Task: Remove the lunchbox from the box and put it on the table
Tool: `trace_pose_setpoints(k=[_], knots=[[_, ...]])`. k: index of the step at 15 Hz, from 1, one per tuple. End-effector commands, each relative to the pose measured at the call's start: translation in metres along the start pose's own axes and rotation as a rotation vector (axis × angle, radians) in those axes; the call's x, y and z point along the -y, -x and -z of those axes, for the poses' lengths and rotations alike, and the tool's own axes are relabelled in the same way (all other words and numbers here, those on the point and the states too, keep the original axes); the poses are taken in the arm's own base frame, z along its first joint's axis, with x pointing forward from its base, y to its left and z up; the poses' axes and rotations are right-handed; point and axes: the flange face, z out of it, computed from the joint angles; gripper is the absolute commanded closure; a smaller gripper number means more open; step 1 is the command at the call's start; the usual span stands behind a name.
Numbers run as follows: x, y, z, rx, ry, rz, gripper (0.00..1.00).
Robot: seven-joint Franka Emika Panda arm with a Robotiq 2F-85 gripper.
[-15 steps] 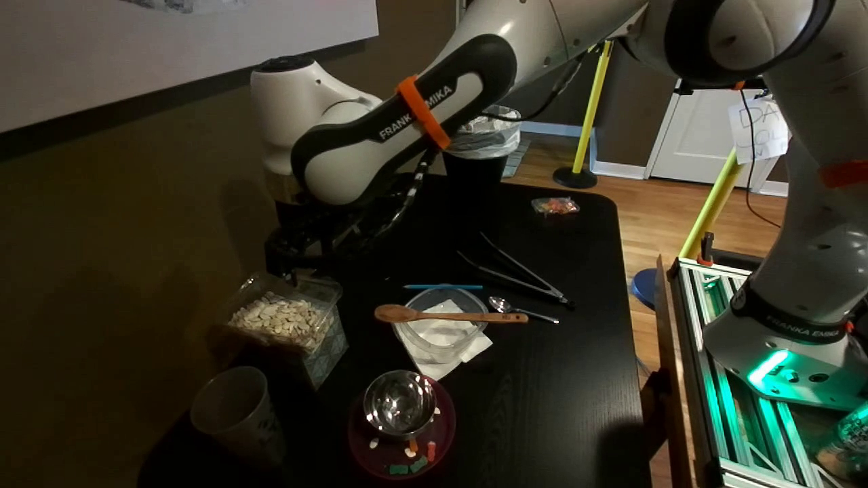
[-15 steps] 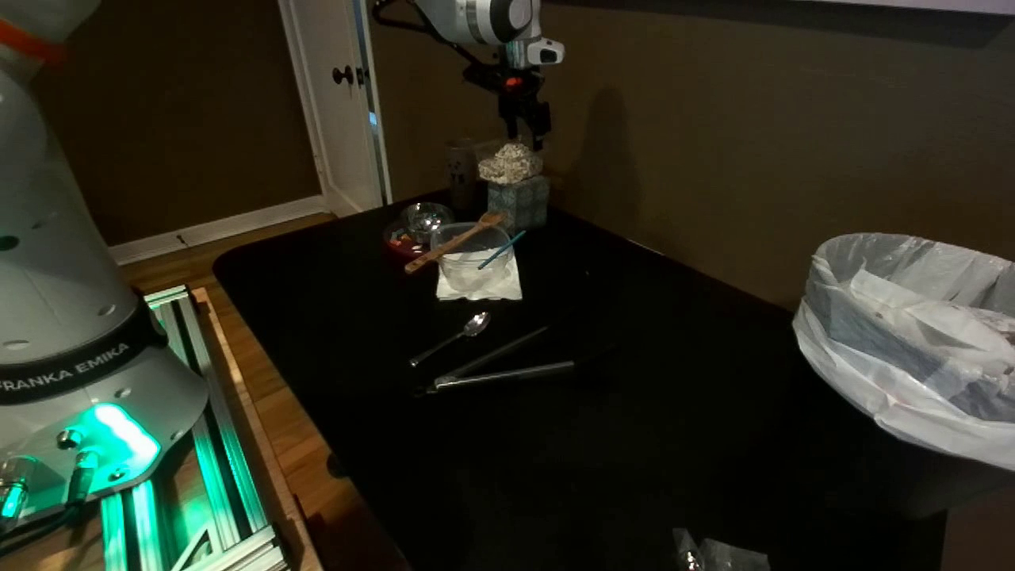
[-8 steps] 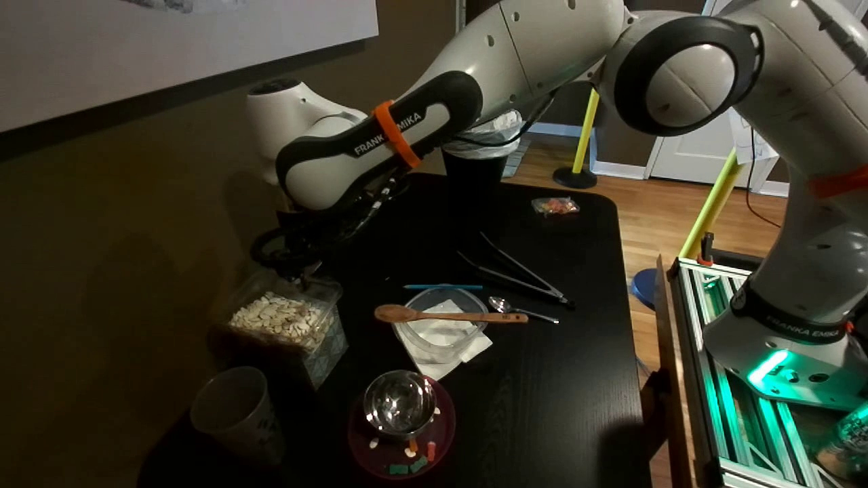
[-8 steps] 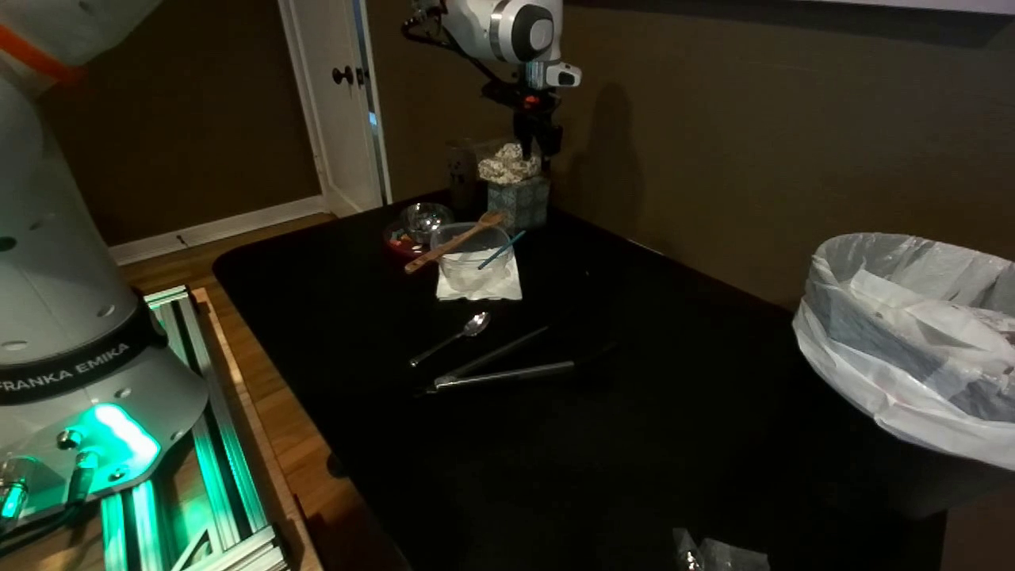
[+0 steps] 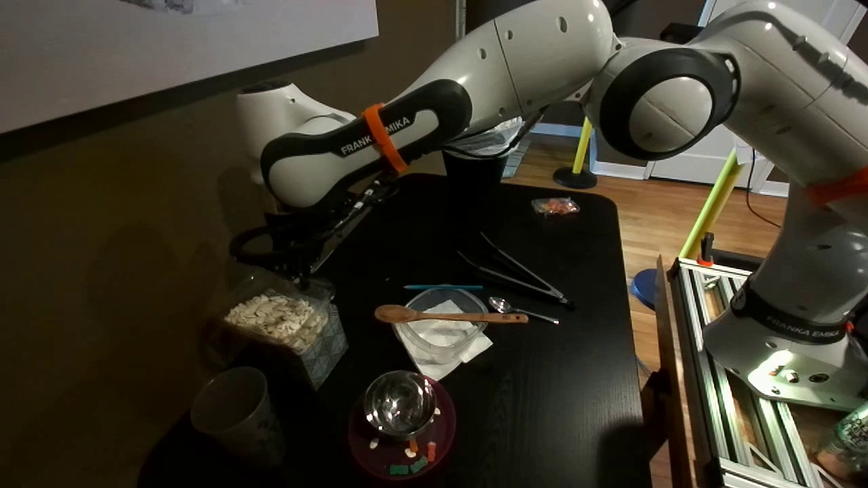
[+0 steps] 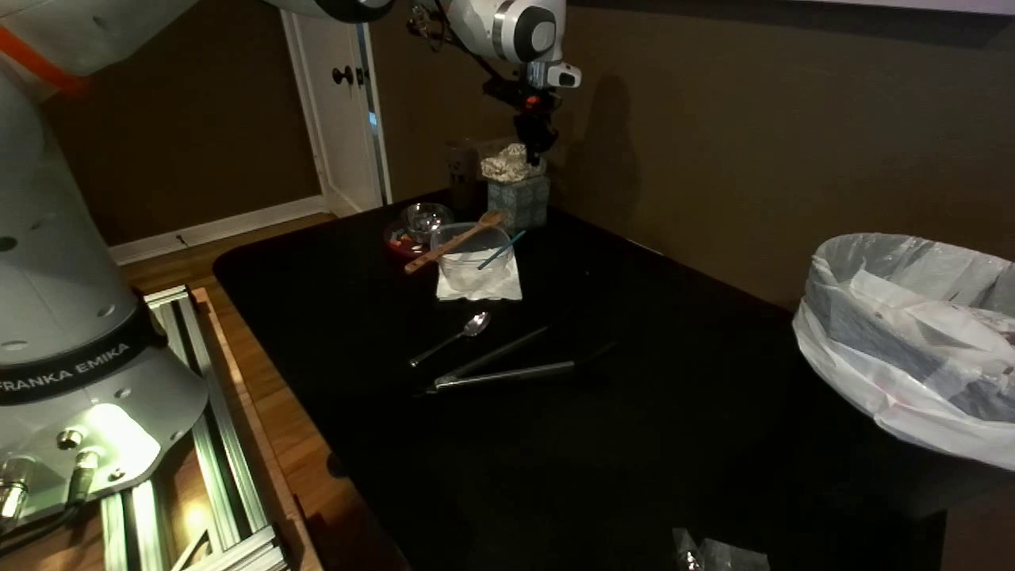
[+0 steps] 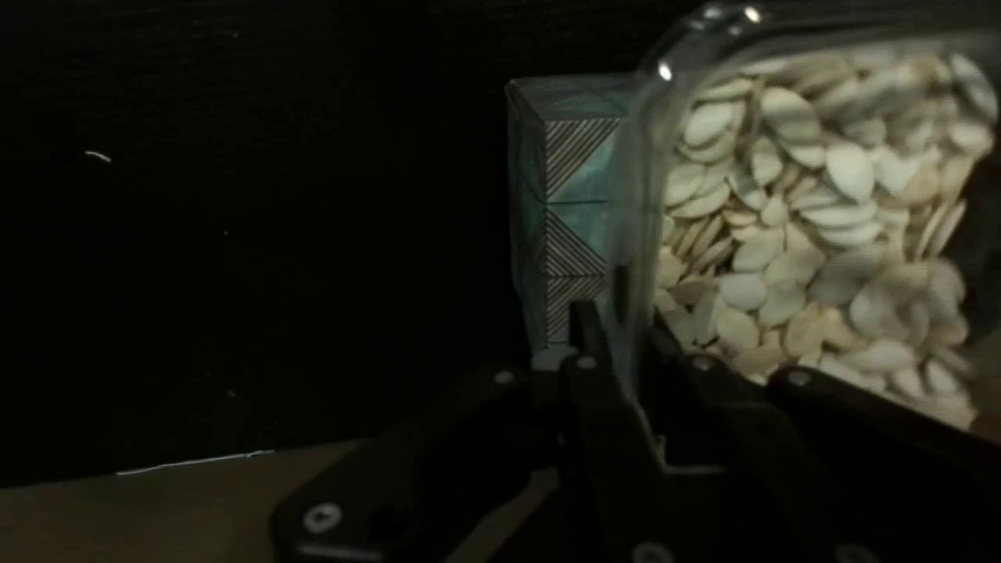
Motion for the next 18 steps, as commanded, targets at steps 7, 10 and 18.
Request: trace_pose_setpoints(k=[7, 10, 18], knots=[[-0.034, 0.004, 0.052, -0.001, -0.065, -0.174, 0.97], [-0.078, 0.008, 0.058, 0.002, -0.076, -0.327, 0.97], [-0.166, 0.052, 0.048, -0.035, -0.170, -0.736, 0.97]])
